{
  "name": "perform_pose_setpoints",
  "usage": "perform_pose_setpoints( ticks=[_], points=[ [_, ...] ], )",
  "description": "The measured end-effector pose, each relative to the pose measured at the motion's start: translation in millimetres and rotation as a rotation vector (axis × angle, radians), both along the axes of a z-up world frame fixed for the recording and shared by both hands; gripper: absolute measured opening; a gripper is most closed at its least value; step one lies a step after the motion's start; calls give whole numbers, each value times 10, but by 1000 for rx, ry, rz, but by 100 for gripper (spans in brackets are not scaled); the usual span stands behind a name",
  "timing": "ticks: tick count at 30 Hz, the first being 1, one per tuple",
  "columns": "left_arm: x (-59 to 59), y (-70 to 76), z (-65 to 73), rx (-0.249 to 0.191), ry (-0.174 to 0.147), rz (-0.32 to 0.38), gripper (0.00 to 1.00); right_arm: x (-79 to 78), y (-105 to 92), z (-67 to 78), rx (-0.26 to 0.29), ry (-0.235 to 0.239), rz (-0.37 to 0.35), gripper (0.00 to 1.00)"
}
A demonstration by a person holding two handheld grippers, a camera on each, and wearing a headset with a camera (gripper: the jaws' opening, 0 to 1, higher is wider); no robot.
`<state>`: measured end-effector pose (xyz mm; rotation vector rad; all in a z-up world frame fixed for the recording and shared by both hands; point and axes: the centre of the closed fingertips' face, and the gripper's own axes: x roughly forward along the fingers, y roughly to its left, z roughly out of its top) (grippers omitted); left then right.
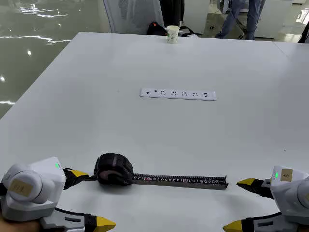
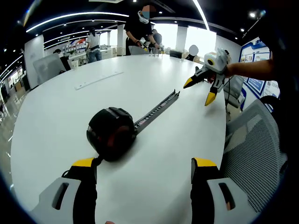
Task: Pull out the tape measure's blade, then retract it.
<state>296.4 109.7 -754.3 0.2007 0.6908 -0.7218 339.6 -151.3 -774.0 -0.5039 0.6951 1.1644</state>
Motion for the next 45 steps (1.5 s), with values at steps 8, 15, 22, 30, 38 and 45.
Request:
perform_pose_setpoints(
  ticks=[8,15,22,30,38,45],
  points=[
    [-26,-49,45,-21,-25,45,84,-76,55,41,47,4,-66,71],
    [-32,-76,117,-42,-49,85,86,-142,108,98,78,-10,-106,76],
    [-94,-153,159,-72,-66,124,88,-163,126,170,122,-28,-176,81],
    [-118,-210,178,-74,-87,159,92,-203,147,239,160,-31,-231,85],
    [-125,-207,248,-74,-114,209,94,-216,148,301,186,-41,-284,90],
    [-159,-207,327,-104,-122,262,97,-244,185,377,207,-49,-318,94]
  ],
)
